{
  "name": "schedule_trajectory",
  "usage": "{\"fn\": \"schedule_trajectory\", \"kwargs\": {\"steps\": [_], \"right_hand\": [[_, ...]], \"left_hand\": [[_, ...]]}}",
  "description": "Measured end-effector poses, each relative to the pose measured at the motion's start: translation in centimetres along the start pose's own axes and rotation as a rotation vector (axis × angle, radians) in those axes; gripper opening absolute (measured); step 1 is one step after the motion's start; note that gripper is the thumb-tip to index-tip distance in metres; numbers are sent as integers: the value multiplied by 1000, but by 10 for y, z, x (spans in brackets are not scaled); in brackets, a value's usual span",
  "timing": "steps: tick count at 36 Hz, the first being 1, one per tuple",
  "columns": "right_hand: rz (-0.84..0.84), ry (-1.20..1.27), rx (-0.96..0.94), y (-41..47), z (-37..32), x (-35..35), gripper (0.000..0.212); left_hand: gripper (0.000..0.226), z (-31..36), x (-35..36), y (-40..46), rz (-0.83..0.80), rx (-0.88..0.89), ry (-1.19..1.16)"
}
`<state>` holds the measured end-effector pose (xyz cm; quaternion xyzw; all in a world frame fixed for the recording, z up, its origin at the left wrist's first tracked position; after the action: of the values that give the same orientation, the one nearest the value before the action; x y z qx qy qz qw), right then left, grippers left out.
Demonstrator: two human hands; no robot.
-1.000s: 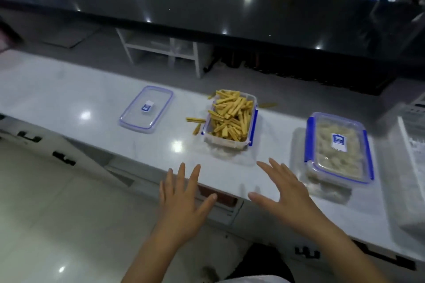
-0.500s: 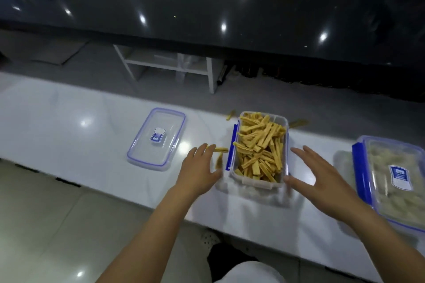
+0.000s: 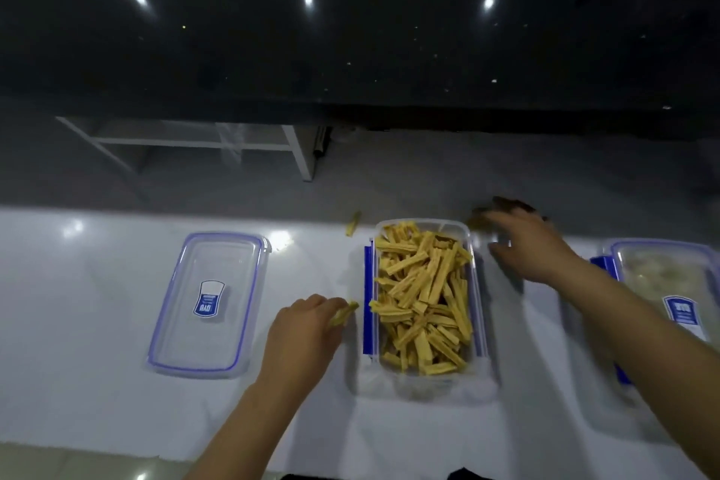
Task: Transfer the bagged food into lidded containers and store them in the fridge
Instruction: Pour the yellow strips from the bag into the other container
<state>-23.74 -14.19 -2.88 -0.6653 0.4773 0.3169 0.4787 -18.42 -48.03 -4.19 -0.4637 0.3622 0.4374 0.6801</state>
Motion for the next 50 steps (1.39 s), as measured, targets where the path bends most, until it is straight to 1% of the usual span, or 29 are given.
{"fn": "schedule_trajectory", "kwargs": {"steps": [2,5,7,10,13,18,21,23,26,29,31,34,37,39,41,44,47,50], "right_hand": [[11,-39,-18,13,2,2,45],[118,-56,-51,23,1,0,26],[156,-122,-30,23,2,0,20],[204,-149,17,11,2,4,20],[269,-35,78,-15,-1,8,18],[508,252,153,-80,-30,-2,10],[591,297,117,-117,-67,-1,11],[607,304,38,-135,-95,6,15],[555,283,-20,-148,-122,27,22],[446,287,47,-152,-132,53,39],[457,349,113,-159,-132,62,46],[554,459,226,-177,-126,68,48],[589,548,318,-195,-122,74,48],[621,578,341,-206,-121,76,48],[638,582,358,-214,-121,79,50],[622,585,363,-214,-123,84,53],[533,588,353,-203,-131,91,66],[381,491,348,-190,-139,101,87]], "left_hand": [[22,0,-1,4,-26,-9,36],[25,-1,-1,9,-64,-4,45],[27,-1,0,11,-100,6,48],[29,1,-1,10,-114,36,35],[28,4,-2,6,-100,69,43],[24,2,-2,-2,-81,80,22],[14,-3,-9,-2,-82,45,-41],[15,-9,-19,-1,-63,6,-144],[25,-10,-39,2,-23,4,-289],[27,8,-63,5,2,95,-403],[30,29,-75,4,5,206,-442],[33,70,-82,-6,-12,393,-382],[36,109,-72,-20,-6,551,-178],[37,125,-59,-25,-18,594,-62],[38,131,-51,-25,-21,601,-26],[37,126,-60,-14,23,564,-180],[33,99,-75,20,82,416,-335],[38,66,-77,73,48,242,-315]]}}
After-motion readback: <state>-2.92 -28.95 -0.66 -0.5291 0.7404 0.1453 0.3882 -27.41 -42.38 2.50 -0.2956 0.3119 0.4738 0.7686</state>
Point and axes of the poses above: each hand's wrist, its own y-axis towards the middle knuckle, its own x-axis out of the palm, z = x × y, the point moved 6 cm from there along y, towards the middle knuckle, and after that the axes turned 9 degrees about -x, right-handed, at the moved point
